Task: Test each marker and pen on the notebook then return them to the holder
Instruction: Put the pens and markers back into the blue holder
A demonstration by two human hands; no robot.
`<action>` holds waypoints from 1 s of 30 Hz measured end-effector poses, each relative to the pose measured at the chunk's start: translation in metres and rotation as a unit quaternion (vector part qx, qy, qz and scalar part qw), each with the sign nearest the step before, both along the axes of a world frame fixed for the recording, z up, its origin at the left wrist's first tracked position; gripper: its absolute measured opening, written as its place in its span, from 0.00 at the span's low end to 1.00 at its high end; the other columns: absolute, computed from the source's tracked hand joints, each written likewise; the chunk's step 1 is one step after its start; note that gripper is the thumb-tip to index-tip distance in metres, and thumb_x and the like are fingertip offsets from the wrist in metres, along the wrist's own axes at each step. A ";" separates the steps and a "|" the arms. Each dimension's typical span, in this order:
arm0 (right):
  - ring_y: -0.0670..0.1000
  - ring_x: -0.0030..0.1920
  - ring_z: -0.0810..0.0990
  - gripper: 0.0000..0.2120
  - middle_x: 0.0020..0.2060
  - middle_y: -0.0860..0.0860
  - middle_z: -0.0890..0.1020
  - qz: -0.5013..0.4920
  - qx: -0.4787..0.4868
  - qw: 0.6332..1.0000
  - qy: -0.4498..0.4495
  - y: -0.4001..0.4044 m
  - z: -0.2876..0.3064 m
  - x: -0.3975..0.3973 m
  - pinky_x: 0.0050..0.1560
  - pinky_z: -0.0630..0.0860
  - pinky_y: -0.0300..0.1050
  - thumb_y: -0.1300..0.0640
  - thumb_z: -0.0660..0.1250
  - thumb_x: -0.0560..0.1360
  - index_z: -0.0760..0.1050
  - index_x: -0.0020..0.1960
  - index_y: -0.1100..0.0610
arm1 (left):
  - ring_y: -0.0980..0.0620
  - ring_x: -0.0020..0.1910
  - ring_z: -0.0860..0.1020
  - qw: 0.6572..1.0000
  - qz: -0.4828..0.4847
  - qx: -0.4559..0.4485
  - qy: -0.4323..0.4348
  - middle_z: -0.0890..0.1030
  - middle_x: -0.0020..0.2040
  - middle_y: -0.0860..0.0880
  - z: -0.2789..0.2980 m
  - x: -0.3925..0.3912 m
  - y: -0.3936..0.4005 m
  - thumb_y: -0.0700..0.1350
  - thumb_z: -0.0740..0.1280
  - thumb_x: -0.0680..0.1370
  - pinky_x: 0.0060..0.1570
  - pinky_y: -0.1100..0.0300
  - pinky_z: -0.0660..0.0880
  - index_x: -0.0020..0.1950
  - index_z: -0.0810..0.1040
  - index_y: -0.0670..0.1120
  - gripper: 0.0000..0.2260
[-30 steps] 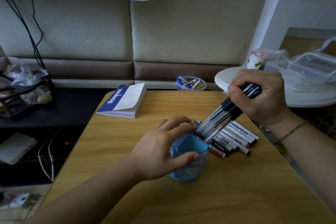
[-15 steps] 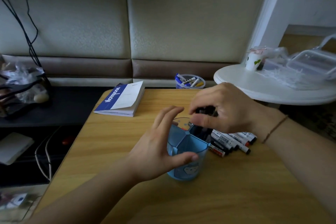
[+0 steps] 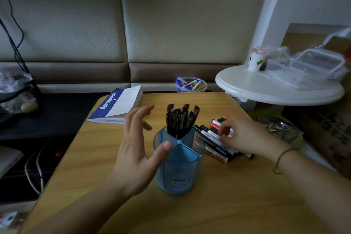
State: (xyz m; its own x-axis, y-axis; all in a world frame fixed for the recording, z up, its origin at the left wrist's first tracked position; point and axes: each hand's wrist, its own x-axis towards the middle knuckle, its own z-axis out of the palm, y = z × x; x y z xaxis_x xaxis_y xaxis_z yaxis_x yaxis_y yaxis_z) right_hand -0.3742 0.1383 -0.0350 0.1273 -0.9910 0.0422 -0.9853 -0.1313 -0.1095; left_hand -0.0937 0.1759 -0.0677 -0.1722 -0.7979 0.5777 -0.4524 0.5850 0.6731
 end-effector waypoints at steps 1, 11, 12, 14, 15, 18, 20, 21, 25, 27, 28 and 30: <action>0.42 0.43 0.77 0.06 0.47 0.40 0.80 -0.010 0.007 1.000 0.010 -0.001 -0.004 0.003 0.41 0.78 0.42 0.40 0.66 0.73 0.76 0.47 0.39 | 0.61 0.59 0.71 1.000 -0.015 0.012 0.013 0.64 0.67 0.58 -0.001 0.000 -0.002 0.77 0.55 0.69 0.50 0.65 0.70 0.73 0.57 0.61 0.36; 0.48 0.41 0.77 0.22 0.43 0.46 0.77 -0.049 0.041 0.994 0.092 -0.026 -0.021 0.031 0.37 0.75 0.43 0.32 0.67 0.68 0.74 0.49 0.49 | 0.47 0.54 0.77 0.989 -0.102 0.074 0.083 0.67 0.67 0.56 -0.018 0.001 -0.009 0.72 0.67 0.67 0.50 0.52 0.80 0.74 0.58 0.58 0.40; 0.48 0.41 0.77 0.21 0.42 0.47 0.78 -0.050 0.053 0.993 0.096 -0.027 -0.020 0.034 0.36 0.75 0.43 0.33 0.67 0.69 0.73 0.48 0.50 | 0.46 0.54 0.77 0.990 -0.098 0.070 0.077 0.67 0.67 0.55 -0.019 0.001 -0.010 0.72 0.67 0.67 0.51 0.49 0.79 0.74 0.58 0.58 0.40; 0.48 0.40 0.78 0.20 0.41 0.48 0.78 -0.049 0.070 0.991 0.098 -0.028 -0.020 0.040 0.36 0.74 0.43 0.35 0.68 0.70 0.73 0.45 0.52 | 0.45 0.55 0.76 0.991 -0.096 0.062 0.069 0.67 0.68 0.53 -0.021 0.002 -0.010 0.72 0.66 0.68 0.53 0.45 0.77 0.74 0.59 0.57 0.39; 0.49 0.39 0.78 0.20 0.40 0.48 0.78 -0.046 0.074 0.992 0.095 -0.028 -0.019 0.042 0.36 0.75 0.42 0.35 0.67 0.70 0.73 0.44 0.52 | 0.45 0.56 0.76 0.991 -0.096 0.058 0.066 0.67 0.69 0.53 -0.022 0.001 -0.010 0.72 0.66 0.69 0.53 0.44 0.77 0.74 0.59 0.58 0.38; 0.49 0.39 0.78 0.22 0.40 0.49 0.77 -0.042 0.091 0.992 0.077 -0.028 -0.017 0.046 0.36 0.74 0.43 0.34 0.67 0.69 0.73 0.44 0.53 | 0.46 0.59 0.75 0.993 -0.093 0.048 0.061 0.66 0.70 0.53 -0.023 0.001 -0.010 0.73 0.64 0.69 0.55 0.48 0.77 0.73 0.60 0.60 0.37; 0.49 0.39 0.79 0.20 0.40 0.49 0.78 -0.048 0.111 0.990 0.066 -0.029 -0.017 0.047 0.37 0.75 0.44 0.36 0.67 0.70 0.74 0.43 0.54 | 0.47 0.59 0.75 0.993 -0.091 0.050 0.060 0.66 0.70 0.53 -0.024 0.002 -0.010 0.74 0.64 0.68 0.55 0.50 0.76 0.73 0.60 0.59 0.38; 0.50 0.40 0.80 0.20 0.39 0.49 0.79 -0.052 0.122 0.989 0.059 -0.029 -0.017 0.048 0.38 0.76 0.44 0.36 0.67 0.70 0.74 0.42 0.54 | 0.47 0.59 0.75 0.993 -0.091 0.051 0.061 0.66 0.70 0.53 -0.024 0.002 -0.010 0.74 0.64 0.68 0.55 0.51 0.76 0.73 0.60 0.60 0.38; 0.50 0.42 0.82 0.17 0.39 0.50 0.81 -0.059 0.162 0.984 0.043 -0.031 -0.018 0.050 0.46 0.81 0.46 0.39 0.67 0.71 0.75 0.42 0.54 | 0.51 0.61 0.73 0.992 -0.095 0.052 0.061 0.64 0.70 0.56 -0.023 0.003 -0.007 0.74 0.65 0.67 0.56 0.64 0.72 0.72 0.60 0.62 0.38; 0.51 0.42 0.82 0.17 0.39 0.51 0.81 -0.062 0.169 0.983 0.030 -0.032 -0.022 0.050 0.46 0.81 0.47 0.39 0.67 0.70 0.74 0.42 0.54 | 0.52 0.61 0.73 0.992 -0.096 0.049 0.062 0.64 0.70 0.56 -0.024 0.003 -0.006 0.74 0.65 0.67 0.56 0.66 0.70 0.73 0.59 0.62 0.39; 0.50 0.41 0.81 0.16 0.39 0.51 0.80 -0.065 0.167 0.984 0.023 -0.033 -0.025 0.051 0.45 0.81 0.47 0.40 0.67 0.71 0.73 0.41 0.54 | 0.52 0.60 0.73 0.993 -0.095 0.045 0.061 0.64 0.70 0.55 -0.024 0.003 -0.006 0.74 0.66 0.67 0.56 0.68 0.70 0.73 0.59 0.61 0.39; 0.49 0.37 0.79 0.14 0.37 0.50 0.79 -0.069 0.158 0.985 0.013 -0.031 -0.029 0.051 0.40 0.79 0.45 0.43 0.66 0.73 0.73 0.41 0.54 | 0.54 0.61 0.72 0.993 -0.092 0.043 0.056 0.64 0.70 0.55 -0.024 0.004 -0.006 0.74 0.66 0.66 0.56 0.71 0.69 0.73 0.58 0.62 0.39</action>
